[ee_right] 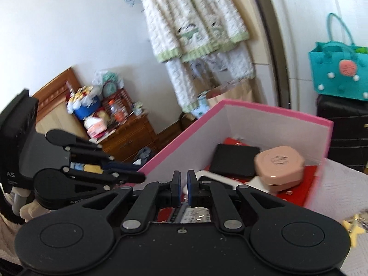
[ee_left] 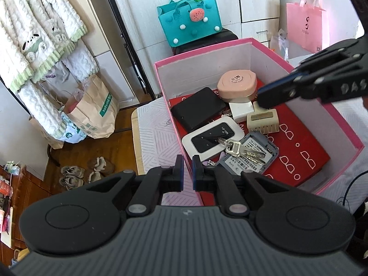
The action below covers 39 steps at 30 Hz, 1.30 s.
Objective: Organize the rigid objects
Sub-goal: 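Carry the silver keys into the pink box and release them, then move the right gripper back over the yellow star keychain, then close the right gripper on the yellow star keychain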
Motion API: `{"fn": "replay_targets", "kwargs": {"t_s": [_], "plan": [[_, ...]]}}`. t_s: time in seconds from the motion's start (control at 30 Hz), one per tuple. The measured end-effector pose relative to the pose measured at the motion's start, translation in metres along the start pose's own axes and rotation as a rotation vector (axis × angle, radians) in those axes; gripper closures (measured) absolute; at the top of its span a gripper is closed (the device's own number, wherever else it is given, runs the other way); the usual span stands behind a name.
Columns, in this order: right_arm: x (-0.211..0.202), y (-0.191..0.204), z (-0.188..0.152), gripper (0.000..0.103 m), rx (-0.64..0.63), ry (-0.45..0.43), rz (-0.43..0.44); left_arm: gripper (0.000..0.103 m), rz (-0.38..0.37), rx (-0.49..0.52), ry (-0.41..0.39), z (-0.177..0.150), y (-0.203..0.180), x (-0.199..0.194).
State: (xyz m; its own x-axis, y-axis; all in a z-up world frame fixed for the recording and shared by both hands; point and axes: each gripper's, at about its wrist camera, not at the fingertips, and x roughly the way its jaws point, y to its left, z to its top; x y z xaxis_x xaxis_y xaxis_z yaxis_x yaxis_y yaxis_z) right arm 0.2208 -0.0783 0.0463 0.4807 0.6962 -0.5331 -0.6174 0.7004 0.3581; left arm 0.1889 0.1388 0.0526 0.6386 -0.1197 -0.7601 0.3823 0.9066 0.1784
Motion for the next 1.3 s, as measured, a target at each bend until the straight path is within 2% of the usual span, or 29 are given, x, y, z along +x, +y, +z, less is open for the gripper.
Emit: {"fn": "replay_targets", "kwargs": {"t_s": [0.2,0.4,0.63,0.83,0.93,1.1,1.3], "plan": [[-0.035,-0.023,-0.013,0.092,0.059,-0.041,-0.105,0.097,-0.002,-0.006,-0.005,0.0,0.001,0.0],[-0.073,-0.054,-0.032,0.085,0.119,-0.07,-0.257,0.097,-0.003,-0.007,-0.005,-0.001,0.001,0.0],[-0.088,-0.096,-0.058,0.074,0.165,-0.077,-0.44,0.097,-0.003,-0.014,-0.004,-0.001,0.002,0.0],[-0.08,-0.121,-0.077,0.065,0.169,-0.059,-0.503,0.097,-0.008,-0.033,-0.001,0.0,0.005,0.0],[-0.07,-0.125,-0.083,0.057,0.153,-0.045,-0.499,0.097,-0.023,-0.048,-0.003,0.0,0.008,0.0],[-0.045,-0.135,-0.086,0.052,0.145,-0.004,-0.494,0.097,-0.042,-0.07,-0.006,-0.001,0.012,0.002],[-0.025,-0.154,-0.08,0.046,0.202,0.001,-0.497,0.097,-0.044,-0.066,-0.009,0.0,0.012,0.002]]}}
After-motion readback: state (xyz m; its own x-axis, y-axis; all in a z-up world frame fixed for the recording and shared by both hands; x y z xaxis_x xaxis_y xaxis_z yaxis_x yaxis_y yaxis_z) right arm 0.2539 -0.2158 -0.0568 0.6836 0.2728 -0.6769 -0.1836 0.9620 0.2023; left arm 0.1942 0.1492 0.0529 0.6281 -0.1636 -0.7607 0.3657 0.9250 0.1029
